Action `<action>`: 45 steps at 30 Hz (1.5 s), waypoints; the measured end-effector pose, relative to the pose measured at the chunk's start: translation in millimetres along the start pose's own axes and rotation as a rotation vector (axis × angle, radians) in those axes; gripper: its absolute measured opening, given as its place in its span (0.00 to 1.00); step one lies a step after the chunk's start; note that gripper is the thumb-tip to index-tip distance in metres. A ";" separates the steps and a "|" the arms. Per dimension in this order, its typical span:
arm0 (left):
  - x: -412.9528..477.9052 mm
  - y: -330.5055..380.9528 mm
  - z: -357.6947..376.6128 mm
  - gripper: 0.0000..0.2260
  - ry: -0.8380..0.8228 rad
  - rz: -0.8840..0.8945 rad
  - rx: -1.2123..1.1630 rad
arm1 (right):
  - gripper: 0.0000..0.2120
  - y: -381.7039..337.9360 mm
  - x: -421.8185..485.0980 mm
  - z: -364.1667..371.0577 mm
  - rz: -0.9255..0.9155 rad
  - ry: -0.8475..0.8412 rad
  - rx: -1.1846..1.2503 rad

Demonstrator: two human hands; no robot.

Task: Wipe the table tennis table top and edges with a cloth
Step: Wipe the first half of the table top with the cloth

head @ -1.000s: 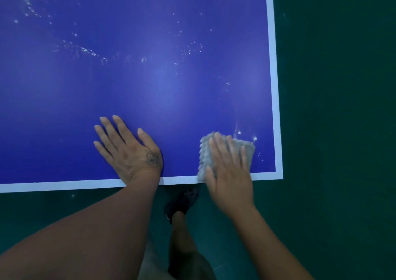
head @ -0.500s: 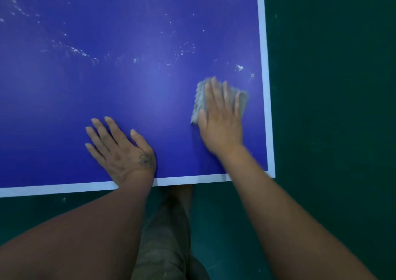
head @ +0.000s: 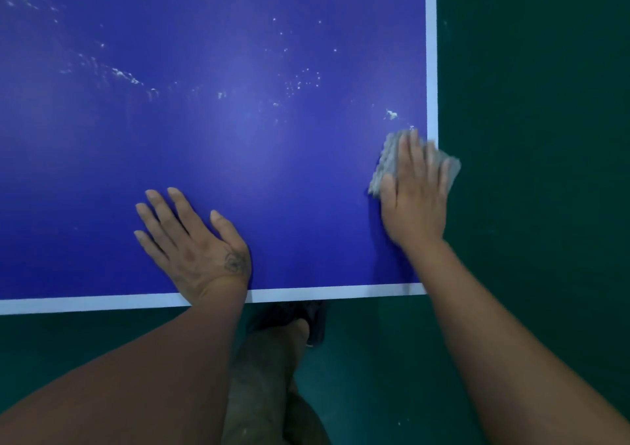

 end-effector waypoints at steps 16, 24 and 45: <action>0.1 1.3 -2.3 0.31 -0.005 -0.006 -0.033 | 0.32 -24.9 -119.9 4.5 -0.070 -0.002 0.010; 1.4 0.9 -0.3 0.31 -0.003 -0.010 -0.025 | 0.33 -39.9 80.1 0.3 -0.069 0.004 0.042; 4.0 11.0 -14.8 0.32 -0.077 -0.071 -0.025 | 0.31 20.2 51.5 -9.9 -0.669 -0.131 0.032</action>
Point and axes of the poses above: each hand's wrist, its own x-axis towards the middle knuckle, its own z-axis out of the palm, y = z × x, the point moved 4 cm from there along x, towards the middle knuckle, and after that the axes turned 9 degrees about y, right-handed, at the moved point
